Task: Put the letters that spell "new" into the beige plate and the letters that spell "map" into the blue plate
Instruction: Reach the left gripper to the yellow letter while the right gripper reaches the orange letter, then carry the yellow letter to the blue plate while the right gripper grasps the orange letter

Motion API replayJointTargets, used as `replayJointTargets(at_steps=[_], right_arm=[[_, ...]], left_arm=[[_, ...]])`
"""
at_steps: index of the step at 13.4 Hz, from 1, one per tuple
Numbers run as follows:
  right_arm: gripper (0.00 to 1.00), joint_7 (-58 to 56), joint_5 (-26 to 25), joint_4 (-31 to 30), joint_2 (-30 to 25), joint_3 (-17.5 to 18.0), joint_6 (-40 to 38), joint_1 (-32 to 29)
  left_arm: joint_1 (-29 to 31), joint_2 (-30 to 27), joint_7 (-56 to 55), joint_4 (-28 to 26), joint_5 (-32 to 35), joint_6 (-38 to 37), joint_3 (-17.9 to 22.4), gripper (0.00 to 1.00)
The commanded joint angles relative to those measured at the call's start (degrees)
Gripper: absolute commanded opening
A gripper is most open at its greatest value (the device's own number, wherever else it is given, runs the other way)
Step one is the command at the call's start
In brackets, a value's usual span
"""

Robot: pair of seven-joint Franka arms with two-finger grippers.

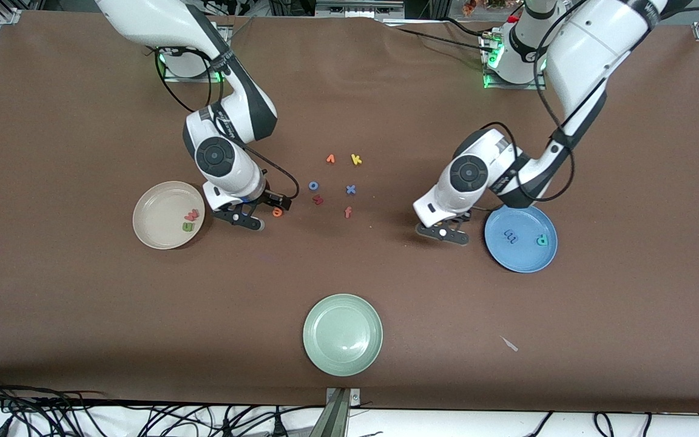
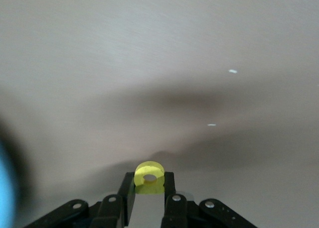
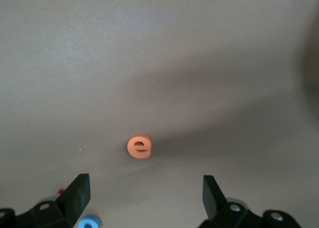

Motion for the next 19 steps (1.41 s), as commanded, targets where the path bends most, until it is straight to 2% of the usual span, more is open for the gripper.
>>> replayJointTargets(at_steps=[1,5,9,11,14,15,16,17,19], right_arm=[[0.99,4.20,-0.13,0.94,3.22,-0.13,3.49,1.89],[0.95,4.11,-0.39,0.85,4.80,-0.13,4.82,1.98],[0.85,2.45,-0.57,0.76,5.43,-0.48,5.70,1.54],[0.82,2.27,-0.57,0.67,5.52,-0.57,6.14,1.45],[0.73,2.18,-0.57,0.67,5.78,-0.57,6.14,1.45],[0.70,1.48,-0.57,0.58,5.78,-0.57,6.14,1.45],[0.65,0.61,-0.57,0.06,5.78,-0.57,6.31,1.28],[0.64,0.16,-0.57,-0.38,5.78,-0.57,7.36,0.84],[0.62,-0.10,-0.57,-1.26,5.87,-0.57,8.86,0.49]], left_arm=[[5.83,-3.96,10.18,0.28,0.84,-3.84,-1.14,0.16],[12.17,-5.82,20.83,-0.33,0.84,-7.18,-1.32,0.16],[21.04,-5.65,28.76,-4.01,0.67,-6.92,-1.49,0.16],[22.02,-5.12,28.68,-6.39,0.15,-5.70,-1.49,0.17],[22.21,-4.41,27.63,-8.85,-2.14,-2.18,-1.58,0.18],[22.20,-4.41,27.28,-8.94,-2.23,-2.17,-1.58,0.23],[22.20,-4.41,27.27,-9.03,-3.19,-2.17,-1.67,0.37],[22.12,-4.33,27.19,-8.95,-5.03,-2.17,-1.67,0.99],[21.94,-4.50,27.27,-8.68,-6.01,-3.05,-2.02,1.00]])
